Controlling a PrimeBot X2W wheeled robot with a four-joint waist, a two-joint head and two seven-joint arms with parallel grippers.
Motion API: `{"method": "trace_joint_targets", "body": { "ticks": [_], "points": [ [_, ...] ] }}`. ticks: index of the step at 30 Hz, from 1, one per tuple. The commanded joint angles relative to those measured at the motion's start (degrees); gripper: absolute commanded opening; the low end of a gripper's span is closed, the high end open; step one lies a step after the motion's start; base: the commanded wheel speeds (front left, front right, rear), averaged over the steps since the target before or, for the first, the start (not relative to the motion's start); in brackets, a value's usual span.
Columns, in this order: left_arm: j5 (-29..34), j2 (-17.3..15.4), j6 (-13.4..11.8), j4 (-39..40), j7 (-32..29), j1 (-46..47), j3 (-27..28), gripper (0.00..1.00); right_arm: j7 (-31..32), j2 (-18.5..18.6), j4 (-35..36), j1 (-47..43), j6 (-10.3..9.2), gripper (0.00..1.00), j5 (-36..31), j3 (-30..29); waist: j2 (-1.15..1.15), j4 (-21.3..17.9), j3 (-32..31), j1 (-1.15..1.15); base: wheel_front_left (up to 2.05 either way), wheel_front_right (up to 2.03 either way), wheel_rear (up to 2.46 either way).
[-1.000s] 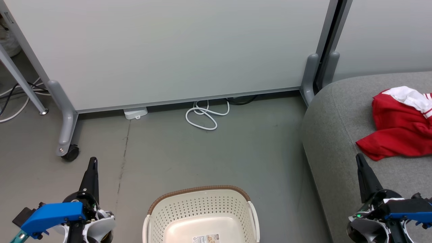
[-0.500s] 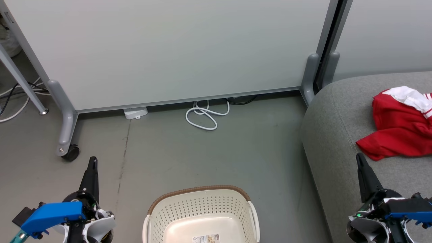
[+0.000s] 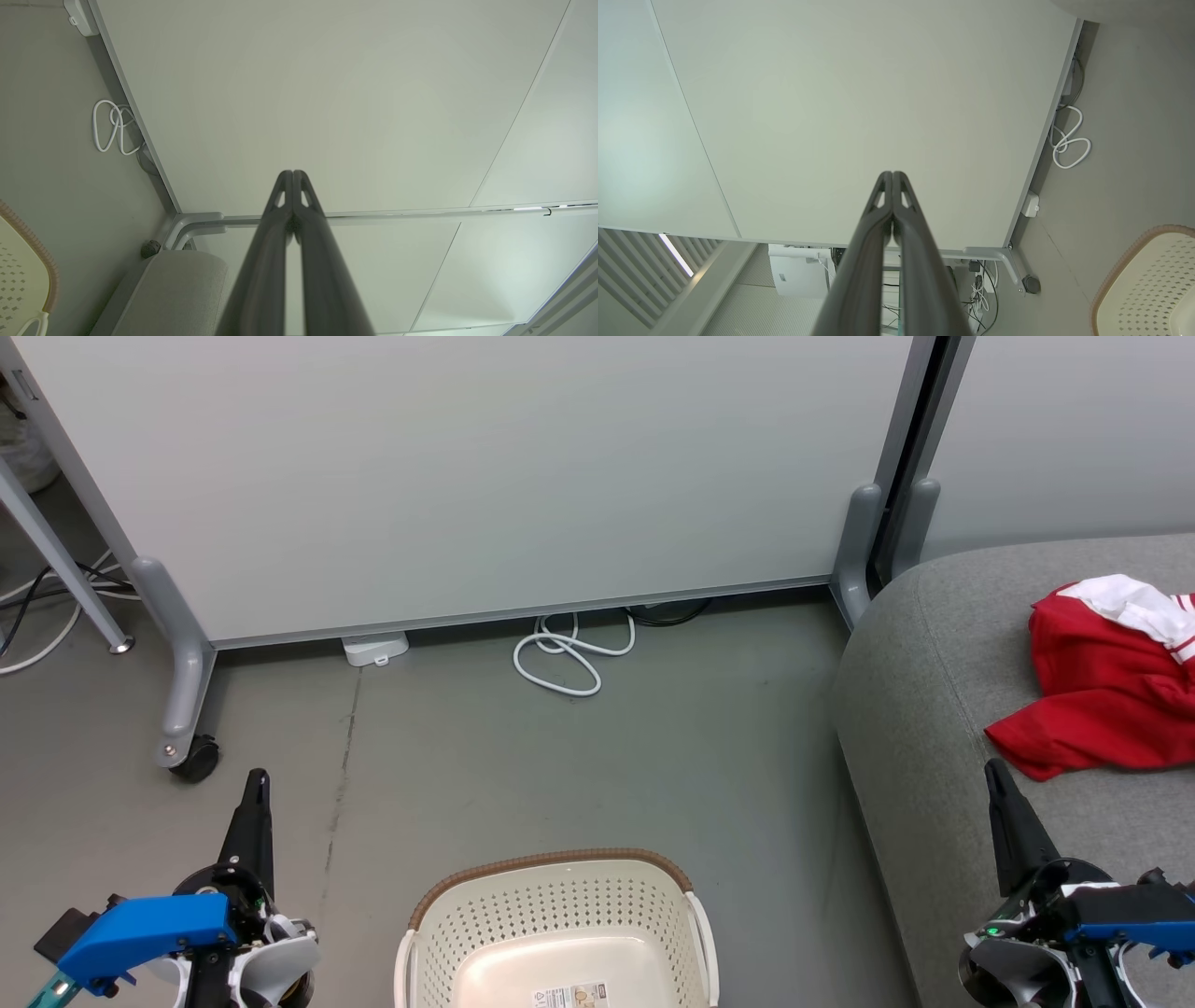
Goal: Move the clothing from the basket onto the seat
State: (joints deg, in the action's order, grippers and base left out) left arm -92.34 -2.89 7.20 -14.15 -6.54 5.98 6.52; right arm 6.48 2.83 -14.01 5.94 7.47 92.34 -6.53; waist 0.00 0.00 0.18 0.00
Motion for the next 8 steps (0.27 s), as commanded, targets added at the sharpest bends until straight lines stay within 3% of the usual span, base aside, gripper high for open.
{"method": "trace_joint_targets", "body": {
  "ticks": [1,8],
  "points": [
    [-0.14,0.07,0.55,0.18,-0.2,0.63,0.15,0.0,0.13,0.09,-0.09,0.57,0.04,0.0,0.15,-0.09,0.0,0.0,0.0,0.0,0.0,0.0,0.0],
    [-0.14,0.07,0.55,0.18,-0.2,0.63,0.15,0.0,0.13,0.09,-0.09,0.57,0.04,0.0,0.15,-0.09,0.0,0.0,0.0,0.0,0.0,0.0,0.0]
  ]
}}
